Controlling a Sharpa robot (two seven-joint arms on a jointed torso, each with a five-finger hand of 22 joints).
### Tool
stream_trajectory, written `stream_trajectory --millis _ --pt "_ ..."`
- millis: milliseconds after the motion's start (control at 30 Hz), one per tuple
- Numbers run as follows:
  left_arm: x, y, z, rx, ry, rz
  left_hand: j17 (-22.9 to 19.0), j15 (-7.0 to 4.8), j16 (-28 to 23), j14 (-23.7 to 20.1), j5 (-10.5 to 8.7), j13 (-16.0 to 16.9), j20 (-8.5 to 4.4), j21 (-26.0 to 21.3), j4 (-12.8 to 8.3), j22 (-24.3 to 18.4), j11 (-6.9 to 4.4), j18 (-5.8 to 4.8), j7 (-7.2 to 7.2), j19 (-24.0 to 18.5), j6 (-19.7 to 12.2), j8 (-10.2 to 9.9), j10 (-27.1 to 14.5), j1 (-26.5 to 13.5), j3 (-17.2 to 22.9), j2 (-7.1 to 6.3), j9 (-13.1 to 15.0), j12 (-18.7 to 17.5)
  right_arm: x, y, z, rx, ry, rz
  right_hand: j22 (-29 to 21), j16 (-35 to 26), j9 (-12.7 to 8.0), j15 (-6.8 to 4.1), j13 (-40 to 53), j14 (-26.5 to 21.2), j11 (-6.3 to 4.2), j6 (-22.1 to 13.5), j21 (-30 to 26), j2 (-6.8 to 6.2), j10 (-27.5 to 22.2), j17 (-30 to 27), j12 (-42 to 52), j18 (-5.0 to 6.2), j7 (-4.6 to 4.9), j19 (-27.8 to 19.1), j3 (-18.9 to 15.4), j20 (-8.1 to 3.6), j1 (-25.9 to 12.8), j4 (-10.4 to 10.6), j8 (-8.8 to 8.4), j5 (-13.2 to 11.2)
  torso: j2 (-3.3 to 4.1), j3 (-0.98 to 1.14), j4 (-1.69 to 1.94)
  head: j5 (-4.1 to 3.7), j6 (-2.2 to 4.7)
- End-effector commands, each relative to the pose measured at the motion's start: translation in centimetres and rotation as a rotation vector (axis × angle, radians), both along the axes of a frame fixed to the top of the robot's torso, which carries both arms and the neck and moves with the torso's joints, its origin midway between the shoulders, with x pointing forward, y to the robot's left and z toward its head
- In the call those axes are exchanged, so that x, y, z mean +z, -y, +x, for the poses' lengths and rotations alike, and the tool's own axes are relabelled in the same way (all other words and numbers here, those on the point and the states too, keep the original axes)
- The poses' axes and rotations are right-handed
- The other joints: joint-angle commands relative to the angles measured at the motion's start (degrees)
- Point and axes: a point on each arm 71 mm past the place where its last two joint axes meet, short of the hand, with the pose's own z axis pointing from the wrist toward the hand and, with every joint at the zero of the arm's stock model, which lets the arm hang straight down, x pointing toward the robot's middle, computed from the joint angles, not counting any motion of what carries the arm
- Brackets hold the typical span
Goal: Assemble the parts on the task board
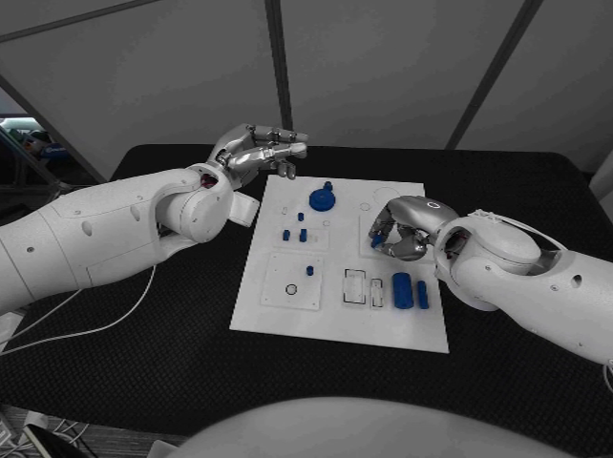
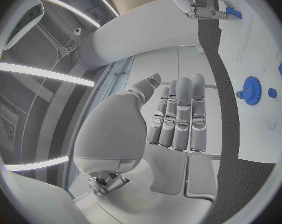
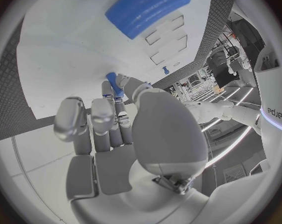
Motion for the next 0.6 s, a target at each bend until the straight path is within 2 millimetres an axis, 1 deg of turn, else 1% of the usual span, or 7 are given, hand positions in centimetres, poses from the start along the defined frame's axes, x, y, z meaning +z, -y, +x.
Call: stream_trajectory --millis 33,100,167,200,267,367,600 --pt "0.2 0.1 0.0 -0.011 0.004 -0.008 -0.07 -0.12 -0.07 -0.47 0.28 0.07 0.16 -0.30 -0.05 -0.06 -0.03 -1.43 -0.03 -0.22 -0.52 -0.08 -0.25 0.05 -0.27 0.64 0.02 0.28 0.3 0.0 0.0 -0.013 0.031 0.021 0.33 0.45 0.25 -0.48 0.14 0.21 -0.13 0.90 0.44 0.88 0.71 0.46 0.46 0.16 -0.20 0.59 0.01 -0.13 -0.49 0.41 0.47 -0.21 0.01 0.02 0.02 0.03 -0.04" --pt "0.2 0.1 0.0 -0.011 0.003 -0.007 -0.07 -0.12 -0.07 -0.47 0.28 0.07 0.16 -0.30 -0.05 -0.06 -0.03 -1.43 -0.03 -0.22 -0.52 -0.08 -0.25 0.05 -0.27 0.64 0.02 0.28 0.6 -0.1 0.0 -0.021 0.056 0.047 0.44 0.61 0.50 -0.73 0.35 0.25 -0.46 2.09 0.55 1.65 1.70 0.58 0.79 0.15 -0.53 0.68 -0.01 -0.30 -0.51 0.65 1.05 -0.40 0.02 0.02 0.01 0.05 -0.02" --pt "0.2 0.1 0.0 -0.012 0.003 -0.007 -0.07 -0.12 -0.07 -0.47 0.28 0.07 0.16 -0.30 -0.05 -0.06 -0.03 -1.43 -0.03 -0.22 -0.52 -0.08 -0.25 0.05 -0.27 0.64 0.02 0.28 0.9 -0.1 0.0 -0.024 0.086 0.077 0.37 0.61 0.76 -1.00 0.54 0.21 -0.79 3.12 0.51 2.52 2.59 0.48 0.93 0.17 -0.86 0.64 -0.10 -0.55 -0.49 0.87 1.53 -1.40 0.00 0.07 -0.04 0.08 -0.02" --pt "0.2 0.1 0.0 -0.012 0.002 -0.007 -0.07 -0.12 -0.07 -0.48 0.28 0.08 0.16 -0.30 -0.05 -0.06 -0.03 -1.43 -0.03 -0.22 -0.52 -0.08 -0.26 0.06 -0.27 0.65 0.02 0.29 1.1 -0.1 -0.1 -0.025 0.096 0.087 0.35 0.59 0.85 -1.08 0.60 0.19 -0.90 3.41 0.50 2.71 2.87 0.44 0.96 0.18 -0.96 0.62 -0.14 -0.62 -0.44 0.87 1.67 -1.66 0.00 0.10 -0.04 0.10 -0.02" --pt "0.1 0.1 0.0 -0.012 0.002 -0.007 -0.07 -0.12 -0.06 -0.48 0.28 0.08 0.16 -0.31 -0.06 -0.06 -0.03 -1.43 -0.03 -0.22 -0.53 -0.07 -0.28 0.08 -0.26 0.68 0.02 0.31 1.2 -0.1 -0.2 -0.025 0.107 0.098 0.35 0.58 0.96 -1.18 0.68 0.17 -1.04 3.76 0.50 2.95 3.23 0.41 0.98 0.18 -1.08 0.62 -0.19 -0.73 -0.34 0.84 1.83 -1.94 0.00 0.12 -0.04 0.12 -0.04" --pt "0.1 0.0 0.0 -0.011 0.002 -0.007 -0.07 -0.12 -0.06 -0.48 0.28 0.08 0.16 -0.31 -0.06 -0.06 -0.03 -1.43 -0.03 -0.22 -0.53 -0.07 -0.28 0.08 -0.26 0.68 0.02 0.31 1.6 -0.1 -0.4 -0.026 0.129 0.124 0.34 0.61 1.12 -1.33 0.79 0.15 -1.20 4.21 0.49 3.23 3.71 0.42 0.95 0.18 -1.26 0.61 -0.25 -0.87 -0.15 0.74 2.04 -2.25 -0.03 0.02 0.00 0.02 0.04" --pt "0.1 -0.1 0.1 -0.008 0.001 -0.005 -0.07 -0.13 -0.03 -0.51 0.30 0.09 0.17 -0.32 -0.07 -0.07 -0.02 -1.42 -0.03 -0.22 -0.57 -0.06 -0.36 0.16 -0.22 0.78 0.01 0.38 2.4 0.0 -1.2 -0.018 0.147 0.166 0.41 0.65 1.20 -1.40 0.82 0.16 -1.29 4.37 0.54 3.33 3.89 0.47 0.85 0.16 -1.29 0.66 -0.24 -0.96 0.08 0.56 2.11 -2.36 -0.02 0.04 -0.07 0.07 0.12"
